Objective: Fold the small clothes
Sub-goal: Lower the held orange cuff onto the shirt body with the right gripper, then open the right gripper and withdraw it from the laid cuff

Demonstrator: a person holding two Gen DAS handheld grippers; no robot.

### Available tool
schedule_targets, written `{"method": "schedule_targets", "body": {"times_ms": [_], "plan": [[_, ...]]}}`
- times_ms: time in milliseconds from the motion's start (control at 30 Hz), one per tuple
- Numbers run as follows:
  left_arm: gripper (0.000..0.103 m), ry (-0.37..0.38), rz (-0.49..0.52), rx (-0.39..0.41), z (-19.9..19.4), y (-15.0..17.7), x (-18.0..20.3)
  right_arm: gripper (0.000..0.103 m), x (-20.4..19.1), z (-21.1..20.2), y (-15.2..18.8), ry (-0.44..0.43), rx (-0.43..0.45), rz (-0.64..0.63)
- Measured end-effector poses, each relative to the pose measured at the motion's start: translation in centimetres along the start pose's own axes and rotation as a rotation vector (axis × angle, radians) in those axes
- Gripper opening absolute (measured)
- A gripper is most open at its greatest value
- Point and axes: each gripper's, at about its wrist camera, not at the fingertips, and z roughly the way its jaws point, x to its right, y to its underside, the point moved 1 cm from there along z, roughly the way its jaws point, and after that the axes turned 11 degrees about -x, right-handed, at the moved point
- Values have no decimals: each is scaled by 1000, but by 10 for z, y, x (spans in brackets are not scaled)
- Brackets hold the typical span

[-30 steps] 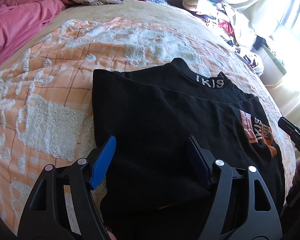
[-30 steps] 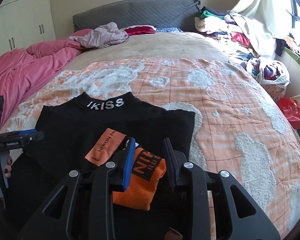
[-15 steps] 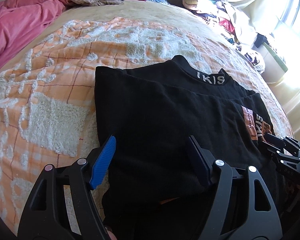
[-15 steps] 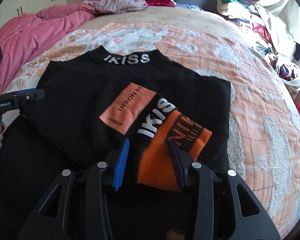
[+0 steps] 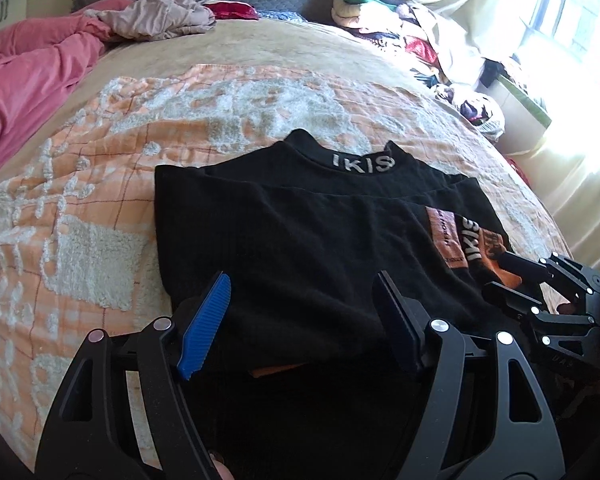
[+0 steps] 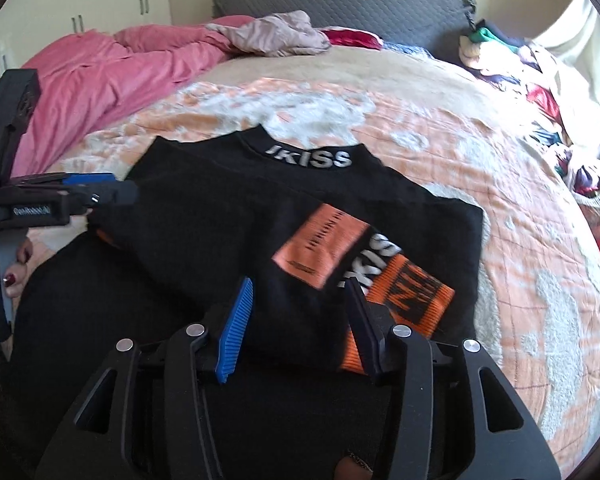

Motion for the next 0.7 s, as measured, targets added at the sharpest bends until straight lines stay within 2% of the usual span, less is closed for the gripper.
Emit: {"method": "schedule_targets", "body": {"times_ms": [200,300,400,700], "plan": [[65,-19,32,-66,18,10,11,47,-12,3,0,-13,-20,-18],[65,-24,28,-86,25,16,9,52,-8,14,1,2,-77,-1],[65,-6,10,-84,25,18,6,53,1,25,3,-43,-129,36],[65,-5,6,-87,22,18,7,54,0,17,5,-47,-91,41]]}}
